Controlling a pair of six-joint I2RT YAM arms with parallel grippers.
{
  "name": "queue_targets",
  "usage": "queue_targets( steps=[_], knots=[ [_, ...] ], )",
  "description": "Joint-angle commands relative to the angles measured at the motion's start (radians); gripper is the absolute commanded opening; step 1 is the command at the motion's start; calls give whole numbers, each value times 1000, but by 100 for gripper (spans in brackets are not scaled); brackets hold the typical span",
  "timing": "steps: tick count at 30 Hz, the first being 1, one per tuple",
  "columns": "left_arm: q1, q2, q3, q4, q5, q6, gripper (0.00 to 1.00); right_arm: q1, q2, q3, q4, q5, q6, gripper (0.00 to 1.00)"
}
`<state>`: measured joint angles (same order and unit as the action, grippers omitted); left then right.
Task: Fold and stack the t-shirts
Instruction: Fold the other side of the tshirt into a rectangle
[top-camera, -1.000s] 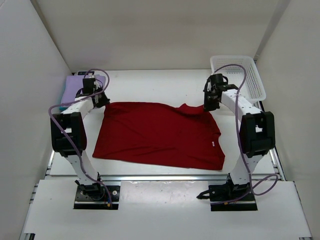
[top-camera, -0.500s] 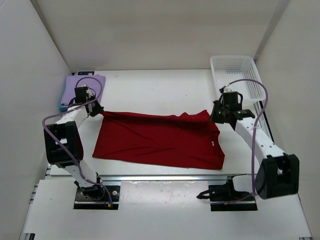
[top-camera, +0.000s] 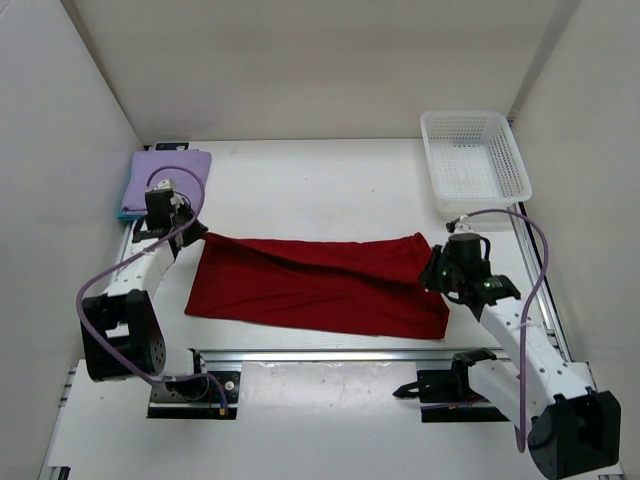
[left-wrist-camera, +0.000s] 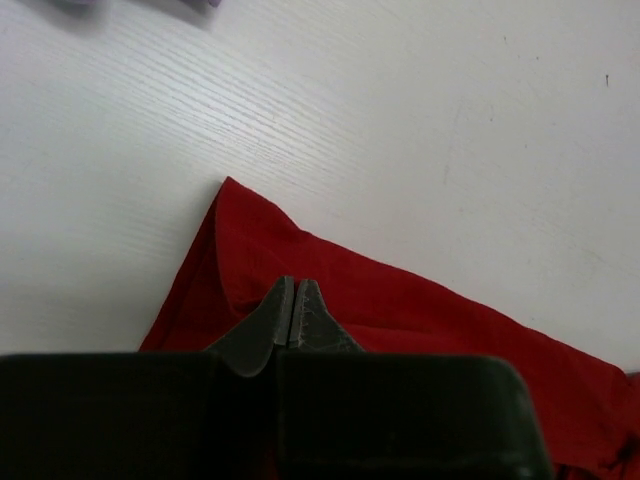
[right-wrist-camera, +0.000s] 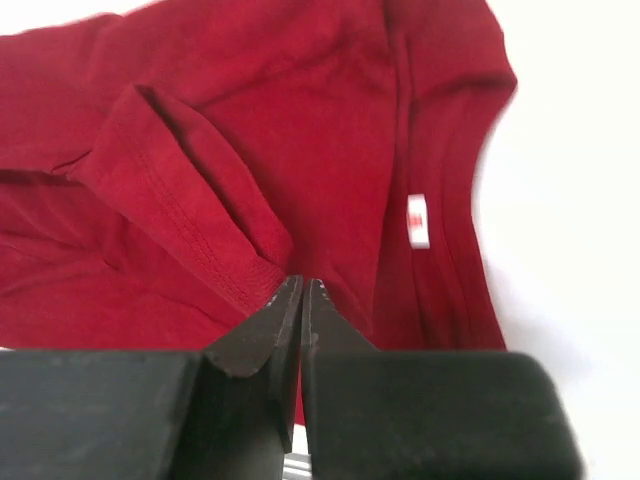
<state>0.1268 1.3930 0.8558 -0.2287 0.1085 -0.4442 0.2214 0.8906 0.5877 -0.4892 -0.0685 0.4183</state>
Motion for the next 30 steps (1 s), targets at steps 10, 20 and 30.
queue_targets(
  steps=[10, 20, 30],
  knots=[
    [134, -71, -116, -28, 111, -68, 41, 37, -237, -108, -63, 65, 141, 17],
    [-66, -236, -143, 112, 135, -180, 43, 168, 13, -56, 184, 22, 61, 0],
    [-598, -308, -317, 311, 43, -234, 40, 184, 450, 87, 479, -117, -44, 46]
  ],
)
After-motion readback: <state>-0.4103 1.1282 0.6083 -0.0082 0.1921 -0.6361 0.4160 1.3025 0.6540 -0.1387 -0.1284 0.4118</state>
